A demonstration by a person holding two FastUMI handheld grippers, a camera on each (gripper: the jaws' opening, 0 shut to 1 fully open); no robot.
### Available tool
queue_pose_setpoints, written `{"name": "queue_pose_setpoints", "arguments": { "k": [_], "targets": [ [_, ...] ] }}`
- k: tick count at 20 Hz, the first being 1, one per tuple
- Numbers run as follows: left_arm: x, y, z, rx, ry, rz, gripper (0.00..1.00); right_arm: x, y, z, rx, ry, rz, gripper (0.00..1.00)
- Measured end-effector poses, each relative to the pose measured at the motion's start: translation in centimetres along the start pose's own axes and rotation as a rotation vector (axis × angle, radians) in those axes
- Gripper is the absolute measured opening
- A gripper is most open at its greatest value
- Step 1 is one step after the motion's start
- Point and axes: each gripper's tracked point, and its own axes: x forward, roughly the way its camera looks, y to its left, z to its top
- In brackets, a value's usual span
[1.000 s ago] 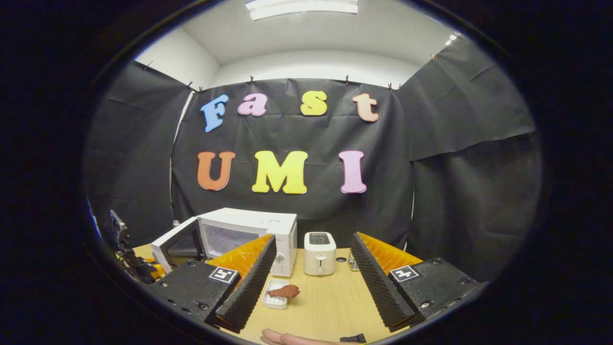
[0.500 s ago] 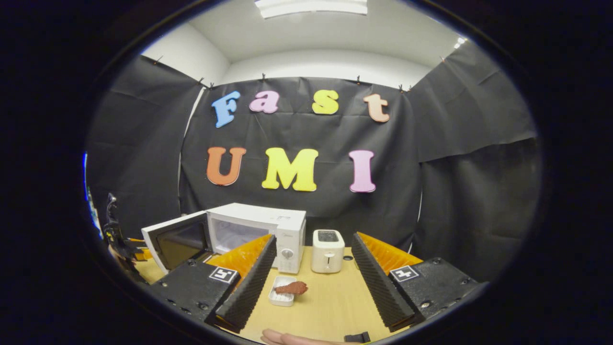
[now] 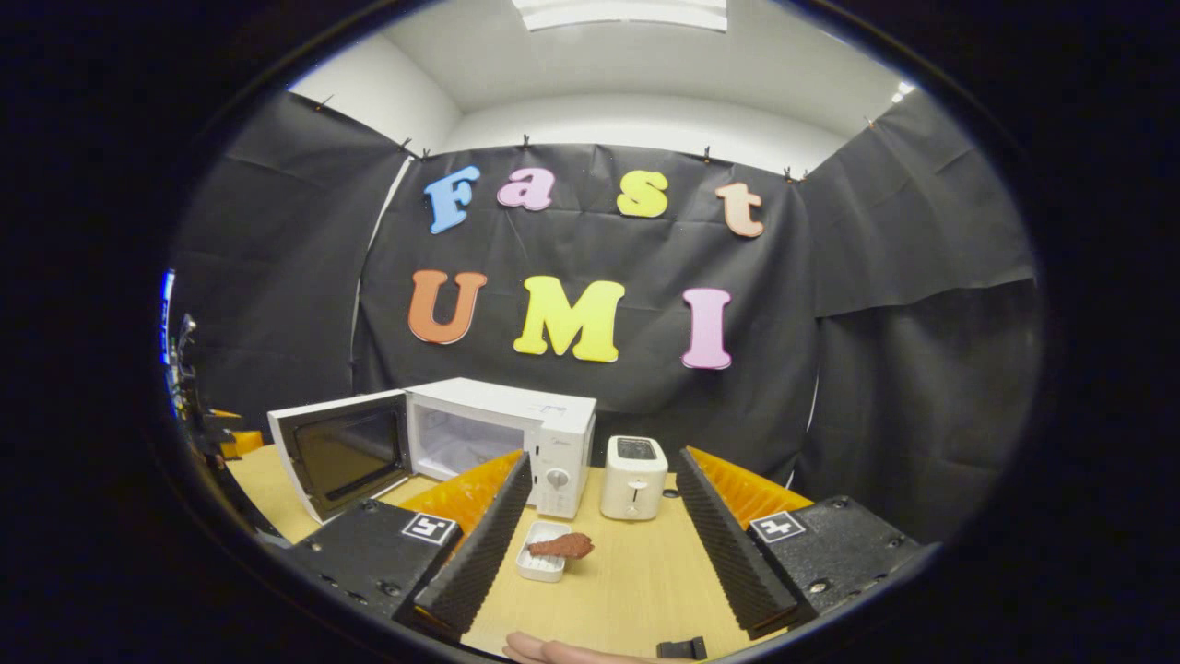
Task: Open the microwave oven with the left hand, put the food in, and close the microwave oven.
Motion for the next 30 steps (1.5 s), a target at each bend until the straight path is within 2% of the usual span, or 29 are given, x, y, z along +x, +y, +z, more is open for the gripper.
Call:
{"name": "queue_pose_setpoints", "arguments": {
  "k": [1,2,3,8,13,16,17,18,19,20,21,22,23,25,26,27,28,29,30],
  "targets": [
    [-1.2,-0.2,1.5,0.003,-0.032,0.018,0.92,0.2,-0.1,-0.2,0.000,0.005,-0.002,0.91],
    [-2.3,-0.6,3.0,0.002,-0.057,0.035,0.79,0.5,-0.3,-0.5,0.003,0.013,-0.004,1.00],
    [-3.1,-1.1,4.4,-0.004,-0.074,0.050,0.93,0.7,-0.3,-0.9,0.007,0.024,-0.003,1.00],
    [-5.7,-4.1,7.6,-0.030,-0.058,0.104,0.93,2.5,-0.8,-3.0,0.043,0.081,0.040,1.00],
    [-5.3,-9.9,11.1,-0.033,-0.107,0.033,0.93,6.5,-2.3,-7.8,0.106,0.203,0.071,1.00],
    [-4.7,-13.2,12.5,-0.040,-0.136,-0.013,0.93,9.5,-1.6,-11.6,0.166,0.315,0.150,1.00],
    [-4.7,-13.9,12.8,-0.039,-0.147,-0.022,0.93,10.6,-1.3,-13.0,0.187,0.355,0.177,0.91],
    [-4.7,-14.6,13.2,-0.035,-0.160,-0.027,0.93,11.6,-1.0,-14.4,0.203,0.398,0.205,0.99],
    [-4.8,-15.1,13.5,-0.032,-0.171,-0.029,0.93,12.5,-0.3,-15.7,0.225,0.438,0.241,0.90],
    [-5.0,-15.5,13.8,-0.032,-0.183,-0.031,0.93,13.5,0.1,-16.9,0.244,0.478,0.267,0.94],
    [-5.0,-15.9,14.0,-0.035,-0.191,-0.037,0.93,14.5,0.5,-18.2,0.273,0.518,0.292,0.80],
    [-5.1,-16.4,14.2,-0.039,-0.196,-0.047,0.93,15.4,0.8,-19.4,0.311,0.555,0.314,0.89],
    [-5.2,-16.8,14.3,-0.040,-0.199,-0.057,0.93,16.2,1.2,-20.4,0.360,0.592,0.334,0.88],
    [-5.1,-17.1,14.4,-0.036,-0.204,-0.065,0.93,17.5,2.4,-22.5,0.471,0.665,0.391,0.83],
    [-5.0,-17.0,14.5,-0.033,-0.205,-0.062,0.93,18.0,2.9,-23.3,0.527,0.697,0.413,0.67],
    [-4.8,-16.8,14.5,-0.035,-0.206,-0.055,0.93,18.3,3.2,-24.3,0.575,0.731,0.428,0.77],
    [-4.7,-16.6,14.6,-0.041,-0.211,-0.048,0.93,18.9,3.2,-25.3,0.618,0.763,0.423,0.58],
    [-4.6,-16.6,14.7,-0.055,-0.218,-0.057,0.93,19.3,3.1,-26.1,0.647,0.785,0.412,0.68],
    [-4.6,-16.7,14.6,-0.070,-0.219,-0.068,0.93,19.6,3.3,-26.8,0.667,0.802,0.421,0.48]
  ]
}}
